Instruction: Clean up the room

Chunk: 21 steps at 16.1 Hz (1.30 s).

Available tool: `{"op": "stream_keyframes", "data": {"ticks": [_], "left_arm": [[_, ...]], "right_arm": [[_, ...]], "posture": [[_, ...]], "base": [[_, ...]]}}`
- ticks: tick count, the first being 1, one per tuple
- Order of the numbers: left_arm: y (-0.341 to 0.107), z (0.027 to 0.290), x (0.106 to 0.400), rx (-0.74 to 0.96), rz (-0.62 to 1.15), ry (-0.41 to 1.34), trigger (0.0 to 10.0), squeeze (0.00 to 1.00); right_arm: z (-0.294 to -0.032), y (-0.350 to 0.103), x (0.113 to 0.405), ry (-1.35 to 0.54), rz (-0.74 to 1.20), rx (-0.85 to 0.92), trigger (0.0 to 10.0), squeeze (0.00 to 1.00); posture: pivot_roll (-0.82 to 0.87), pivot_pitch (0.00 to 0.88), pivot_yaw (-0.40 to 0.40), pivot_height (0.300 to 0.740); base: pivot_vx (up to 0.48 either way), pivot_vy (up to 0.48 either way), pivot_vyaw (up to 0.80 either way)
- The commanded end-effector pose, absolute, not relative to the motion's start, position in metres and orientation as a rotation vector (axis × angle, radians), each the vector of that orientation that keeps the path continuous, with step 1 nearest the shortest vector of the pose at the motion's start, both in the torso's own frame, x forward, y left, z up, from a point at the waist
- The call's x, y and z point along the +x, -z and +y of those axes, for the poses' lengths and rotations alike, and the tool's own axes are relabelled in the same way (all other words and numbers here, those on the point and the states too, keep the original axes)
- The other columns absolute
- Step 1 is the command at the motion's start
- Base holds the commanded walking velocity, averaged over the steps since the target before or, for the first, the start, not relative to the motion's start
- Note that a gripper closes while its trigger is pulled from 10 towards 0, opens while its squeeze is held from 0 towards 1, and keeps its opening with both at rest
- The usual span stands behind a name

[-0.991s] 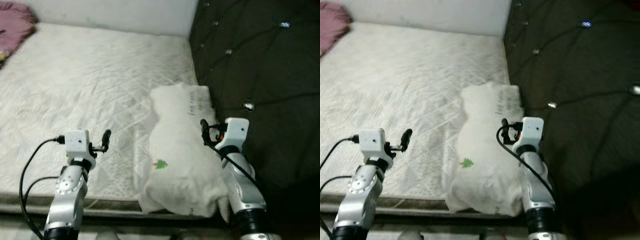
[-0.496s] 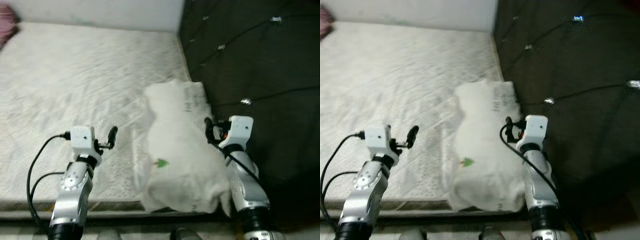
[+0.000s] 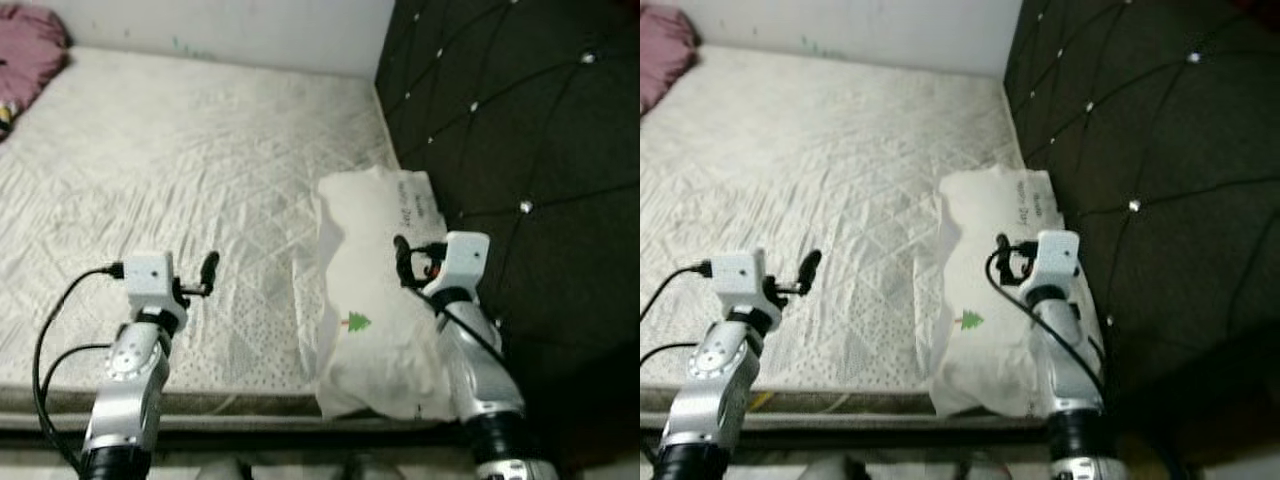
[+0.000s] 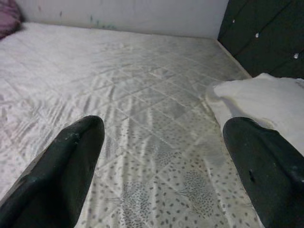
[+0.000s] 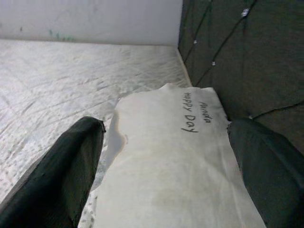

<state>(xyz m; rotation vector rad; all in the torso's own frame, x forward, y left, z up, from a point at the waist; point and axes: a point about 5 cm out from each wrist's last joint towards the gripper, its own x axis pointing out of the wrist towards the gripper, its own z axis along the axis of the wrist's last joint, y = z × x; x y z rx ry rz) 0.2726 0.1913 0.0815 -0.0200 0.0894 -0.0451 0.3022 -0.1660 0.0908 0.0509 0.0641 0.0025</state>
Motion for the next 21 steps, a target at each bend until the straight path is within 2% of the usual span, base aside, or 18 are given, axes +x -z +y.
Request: {"op": "stream_keyframes", "data": {"ticks": [1,7,9,21], "left_arm": [[-0.0801,0.1867,0.2725,-0.016,0.099,0.067,10.0,0.0],[-0.0805,0.1858,0.2731,-0.013,0.097,0.076,10.0,0.0],[-0.0806,0.1853,0.2732,-0.012,0.095,0.077,10.0,0.0],[-0.0817,0.1842,0.275,-0.009,0.09,0.082,10.0,0.0]], "right_arm": [[-0.1691,-0.0872,0.3013,0.012,0.08,0.047,10.0,0.0],[-0.1691,-0.0859,0.3018,0.015,0.087,0.046,10.0,0.0],[-0.1694,-0.0852,0.3021,0.016,0.088,0.047,10.0,0.0],[-0.1689,-0.0847,0.3035,0.015,0.09,0.045,10.0,0.0]], "posture": [[0.02,0.042,-0.065,0.74],[0.02,0.045,-0.065,0.74],[0.02,0.045,-0.065,0.74],[0.02,0.049,-0.066,0.74]], "base": [[0.0,0.48,0.0],[0.0,0.48,0.0],[0.0,0.48,-0.58],[0.0,0.48,0.0]]}}
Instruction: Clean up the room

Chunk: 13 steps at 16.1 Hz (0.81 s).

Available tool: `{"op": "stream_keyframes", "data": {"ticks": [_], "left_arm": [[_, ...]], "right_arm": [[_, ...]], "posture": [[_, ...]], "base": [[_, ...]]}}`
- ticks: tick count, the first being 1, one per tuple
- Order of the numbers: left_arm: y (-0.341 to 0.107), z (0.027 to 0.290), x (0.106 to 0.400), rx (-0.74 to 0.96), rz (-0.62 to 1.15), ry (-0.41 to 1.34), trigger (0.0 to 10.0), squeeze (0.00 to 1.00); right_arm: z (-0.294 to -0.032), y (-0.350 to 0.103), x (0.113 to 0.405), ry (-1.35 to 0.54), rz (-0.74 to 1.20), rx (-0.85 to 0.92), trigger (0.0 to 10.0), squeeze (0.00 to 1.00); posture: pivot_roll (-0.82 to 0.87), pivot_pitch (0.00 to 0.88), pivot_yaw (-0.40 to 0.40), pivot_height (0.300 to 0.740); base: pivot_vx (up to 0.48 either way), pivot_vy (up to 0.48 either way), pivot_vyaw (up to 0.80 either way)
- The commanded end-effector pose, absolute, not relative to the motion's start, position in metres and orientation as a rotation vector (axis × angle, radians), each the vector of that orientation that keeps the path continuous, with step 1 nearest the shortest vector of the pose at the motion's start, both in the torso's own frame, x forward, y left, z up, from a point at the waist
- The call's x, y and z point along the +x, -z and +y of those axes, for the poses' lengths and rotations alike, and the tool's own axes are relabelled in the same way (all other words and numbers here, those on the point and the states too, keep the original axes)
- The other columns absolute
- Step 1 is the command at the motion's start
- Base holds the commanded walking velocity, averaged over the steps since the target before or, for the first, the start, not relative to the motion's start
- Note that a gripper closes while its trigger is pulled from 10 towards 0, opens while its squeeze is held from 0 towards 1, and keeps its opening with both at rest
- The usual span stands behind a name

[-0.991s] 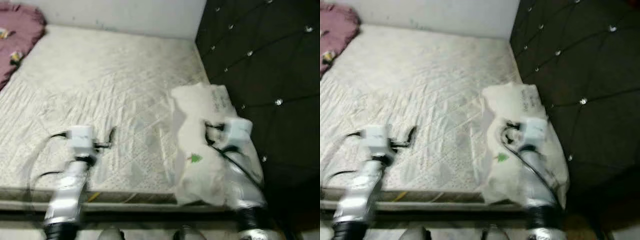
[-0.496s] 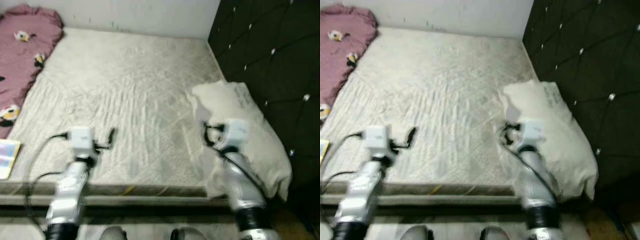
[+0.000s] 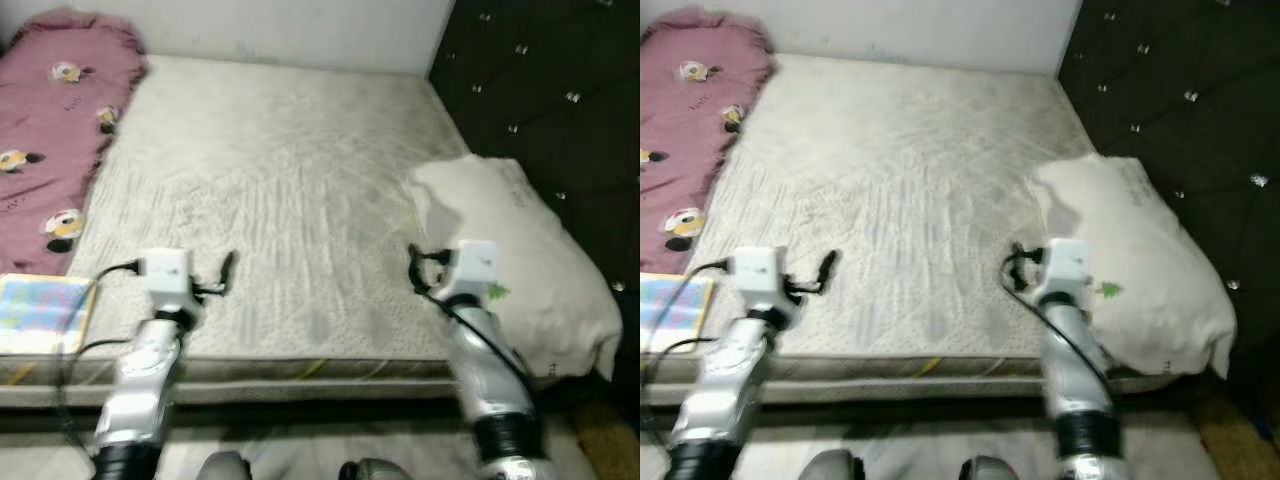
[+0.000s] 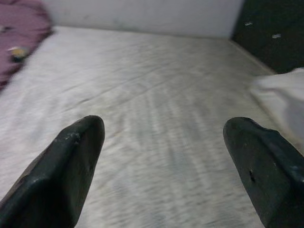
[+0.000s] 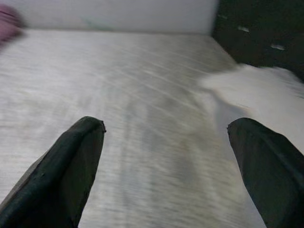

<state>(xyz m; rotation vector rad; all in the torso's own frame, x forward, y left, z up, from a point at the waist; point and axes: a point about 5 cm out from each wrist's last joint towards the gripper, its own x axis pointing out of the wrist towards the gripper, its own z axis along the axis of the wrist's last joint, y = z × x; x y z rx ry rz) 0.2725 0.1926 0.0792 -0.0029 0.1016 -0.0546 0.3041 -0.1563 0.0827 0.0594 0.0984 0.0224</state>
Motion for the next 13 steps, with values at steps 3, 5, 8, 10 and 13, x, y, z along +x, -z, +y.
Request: {"op": "stream_keyframes", "data": {"ticks": [3,5,8,10,13], "left_arm": [[-0.0814,0.1839,0.2756,-0.009,0.091,0.083,10.0,0.0],[-0.0814,0.184,0.2761,-0.009,0.091,0.082,10.0,0.0],[-0.0816,0.1837,0.2763,-0.01,0.089,0.082,10.0,0.0],[-0.0816,0.1834,0.2763,-0.009,0.089,0.083,10.0,0.0],[-0.0814,0.1831,0.2767,-0.009,0.088,0.085,10.0,0.0]], "right_arm": [[-0.1692,-0.0845,0.304,0.016,0.091,0.042,10.0,0.0],[-0.1689,-0.0845,0.3045,0.015,0.091,0.04,10.0,0.0],[-0.1692,-0.0842,0.3048,0.008,0.093,0.035,10.0,0.0],[-0.1701,-0.084,0.3047,0.008,0.094,0.031,10.0,0.0],[-0.1703,-0.083,0.3048,0.006,0.097,0.027,10.0,0.0]], "posture": [[0.02,0.046,-0.065,0.74],[0.02,0.045,-0.066,0.74],[0.02,0.043,-0.067,0.74],[0.02,0.043,-0.067,0.74],[0.02,0.037,-0.067,0.74]], "base": [[0.0,0.48,0.0],[0.0,0.48,0.0],[0.0,0.48,0.0],[0.0,0.48,0.0],[0.0,0.48,0.0]]}}
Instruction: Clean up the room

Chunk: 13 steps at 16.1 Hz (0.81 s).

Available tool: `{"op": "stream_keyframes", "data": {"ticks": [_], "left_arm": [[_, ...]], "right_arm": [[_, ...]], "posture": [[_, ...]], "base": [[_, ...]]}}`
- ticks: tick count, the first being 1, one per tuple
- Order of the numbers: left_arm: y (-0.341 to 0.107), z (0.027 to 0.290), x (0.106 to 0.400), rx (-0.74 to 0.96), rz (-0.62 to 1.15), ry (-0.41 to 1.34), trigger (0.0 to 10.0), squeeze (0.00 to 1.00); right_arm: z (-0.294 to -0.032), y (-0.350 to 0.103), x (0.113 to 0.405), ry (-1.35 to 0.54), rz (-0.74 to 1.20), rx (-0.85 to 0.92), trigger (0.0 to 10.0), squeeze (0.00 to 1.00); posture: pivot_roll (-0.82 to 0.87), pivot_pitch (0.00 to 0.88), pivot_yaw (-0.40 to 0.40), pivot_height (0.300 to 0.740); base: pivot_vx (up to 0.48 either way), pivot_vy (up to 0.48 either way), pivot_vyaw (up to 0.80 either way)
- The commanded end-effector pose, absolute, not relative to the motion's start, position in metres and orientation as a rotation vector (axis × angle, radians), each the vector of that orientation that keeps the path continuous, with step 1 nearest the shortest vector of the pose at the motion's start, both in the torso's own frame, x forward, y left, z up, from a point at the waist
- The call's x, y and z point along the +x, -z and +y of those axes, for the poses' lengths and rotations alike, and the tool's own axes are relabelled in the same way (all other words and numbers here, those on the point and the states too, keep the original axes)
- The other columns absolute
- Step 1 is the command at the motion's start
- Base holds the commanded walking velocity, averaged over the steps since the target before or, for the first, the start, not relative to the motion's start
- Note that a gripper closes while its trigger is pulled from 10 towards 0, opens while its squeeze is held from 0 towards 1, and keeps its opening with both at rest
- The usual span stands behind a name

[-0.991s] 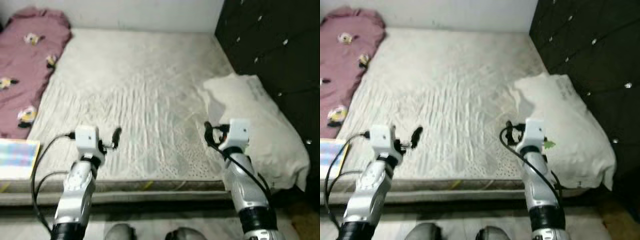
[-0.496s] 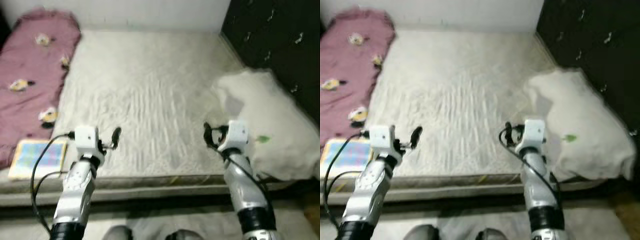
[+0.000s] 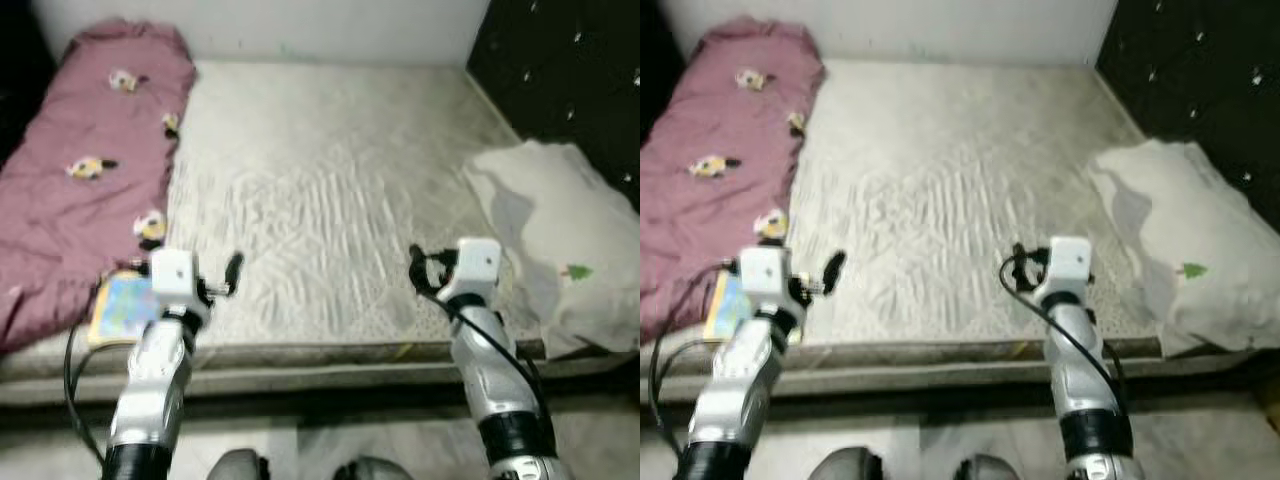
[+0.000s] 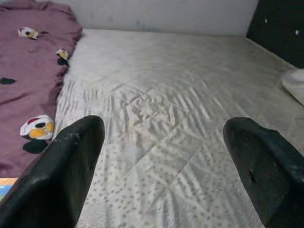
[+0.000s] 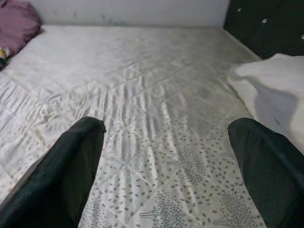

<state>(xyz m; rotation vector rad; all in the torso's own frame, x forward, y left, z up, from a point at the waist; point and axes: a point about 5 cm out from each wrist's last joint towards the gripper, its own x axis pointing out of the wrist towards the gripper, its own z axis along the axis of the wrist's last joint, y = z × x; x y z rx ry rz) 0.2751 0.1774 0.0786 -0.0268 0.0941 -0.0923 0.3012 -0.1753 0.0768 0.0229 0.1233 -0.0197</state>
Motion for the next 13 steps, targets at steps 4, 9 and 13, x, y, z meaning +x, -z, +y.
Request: {"op": "stream_keyframes", "data": {"ticks": [4,9,13], "left_arm": [[-0.0817,0.1831,0.2765,-0.004,0.086,0.09,10.0,0.0],[-0.0839,0.1828,0.2752,0.008,0.062,0.103,10.0,0.0],[-0.089,0.1787,0.2753,0.0,0.033,0.143,10.0,0.0]], "right_arm": [[-0.1694,-0.0825,0.305,0.002,0.099,0.026,10.0,0.0],[-0.1686,-0.082,0.306,-0.001,0.1,0.025,10.0,0.0],[-0.1684,-0.0838,0.3081,-0.001,0.093,0.02,10.0,0.0]], "posture": [[0.02,0.034,-0.066,0.74],[0.02,0.037,-0.066,0.74],[0.02,0.049,-0.066,0.74]], "base": [[0.0,0.48,0.0],[0.0,0.256,0.0],[0.0,0.0,0.0]]}}
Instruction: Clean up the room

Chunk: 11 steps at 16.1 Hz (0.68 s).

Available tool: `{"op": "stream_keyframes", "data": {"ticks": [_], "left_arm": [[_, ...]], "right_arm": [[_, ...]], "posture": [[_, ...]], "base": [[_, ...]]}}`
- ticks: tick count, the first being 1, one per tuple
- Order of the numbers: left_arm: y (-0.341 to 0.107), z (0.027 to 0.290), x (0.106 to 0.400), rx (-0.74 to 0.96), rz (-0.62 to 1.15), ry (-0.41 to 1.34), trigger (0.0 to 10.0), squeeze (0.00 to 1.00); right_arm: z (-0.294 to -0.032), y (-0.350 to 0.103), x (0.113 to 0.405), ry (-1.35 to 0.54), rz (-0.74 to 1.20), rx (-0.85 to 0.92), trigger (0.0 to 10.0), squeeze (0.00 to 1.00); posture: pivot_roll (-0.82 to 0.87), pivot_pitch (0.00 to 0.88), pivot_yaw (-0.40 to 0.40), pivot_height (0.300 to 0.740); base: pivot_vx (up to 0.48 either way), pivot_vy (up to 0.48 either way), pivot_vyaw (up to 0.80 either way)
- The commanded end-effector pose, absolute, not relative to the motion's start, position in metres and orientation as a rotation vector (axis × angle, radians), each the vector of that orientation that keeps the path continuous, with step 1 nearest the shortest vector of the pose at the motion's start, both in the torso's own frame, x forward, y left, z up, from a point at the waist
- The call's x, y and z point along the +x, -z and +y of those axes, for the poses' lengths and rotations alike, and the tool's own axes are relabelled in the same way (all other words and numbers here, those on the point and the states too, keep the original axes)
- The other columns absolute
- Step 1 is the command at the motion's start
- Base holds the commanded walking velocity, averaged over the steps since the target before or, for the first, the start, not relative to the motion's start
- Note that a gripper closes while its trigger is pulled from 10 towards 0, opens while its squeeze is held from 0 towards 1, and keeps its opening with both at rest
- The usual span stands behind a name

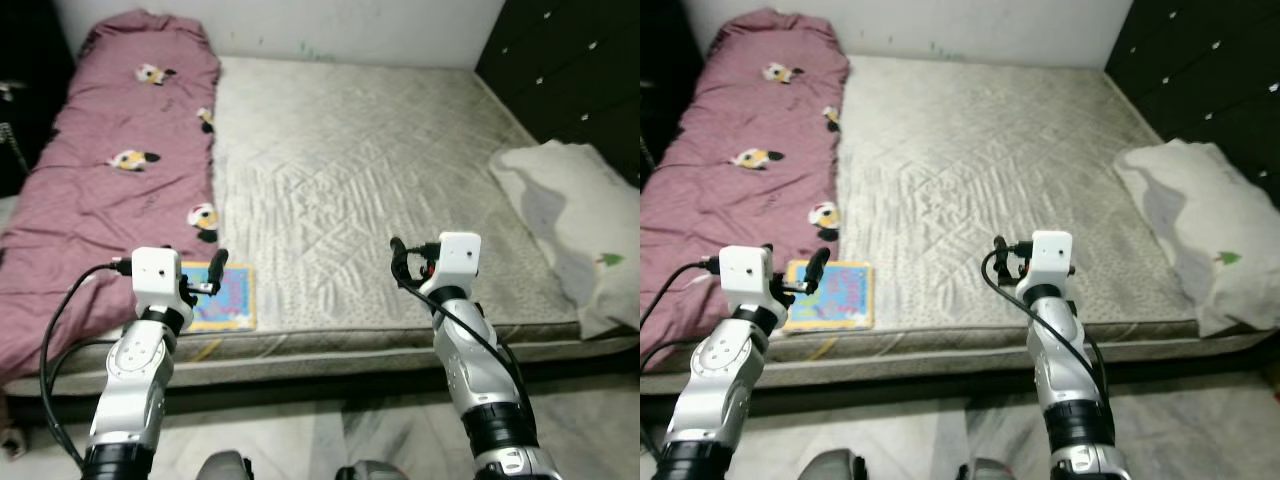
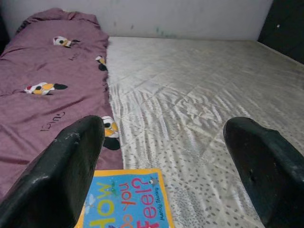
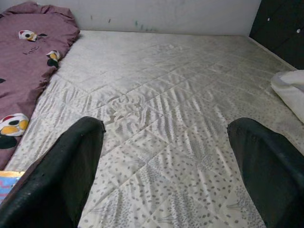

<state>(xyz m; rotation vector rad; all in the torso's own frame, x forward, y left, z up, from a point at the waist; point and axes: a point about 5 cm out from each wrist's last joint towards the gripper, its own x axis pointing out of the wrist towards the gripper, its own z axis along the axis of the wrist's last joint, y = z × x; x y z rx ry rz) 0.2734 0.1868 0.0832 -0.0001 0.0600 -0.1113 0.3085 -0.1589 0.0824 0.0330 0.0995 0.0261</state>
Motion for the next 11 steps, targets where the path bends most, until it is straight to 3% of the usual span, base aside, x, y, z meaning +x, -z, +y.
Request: {"op": "stream_keyframes", "data": {"ticks": [1,5,11], "left_arm": [[-0.09,0.179,0.276,0.001,0.031,0.145,10.0,0.0],[-0.089,0.187,0.265,0.009,0.039,0.134,10.0,0.0],[-0.091,0.185,0.268,0.001,0.036,0.139,10.0,0.0]], "right_arm": [[-0.168,-0.084,0.309,-0.001,0.092,0.02,10.0,0.0],[-0.168,-0.089,0.309,0.002,0.08,0.018,10.0,0.0],[-0.163,-0.093,0.309,-0.033,0.056,0.017,10.0,0.0]], "posture": [[0.02,0.053,-0.066,0.74],[0.02,0.108,-0.072,0.74],[0.01,0.116,-0.075,0.74]], "base": [[0.0,0.0,0.0],[0.257,0.0,0.0],[0.303,0.0,0.0]]}}
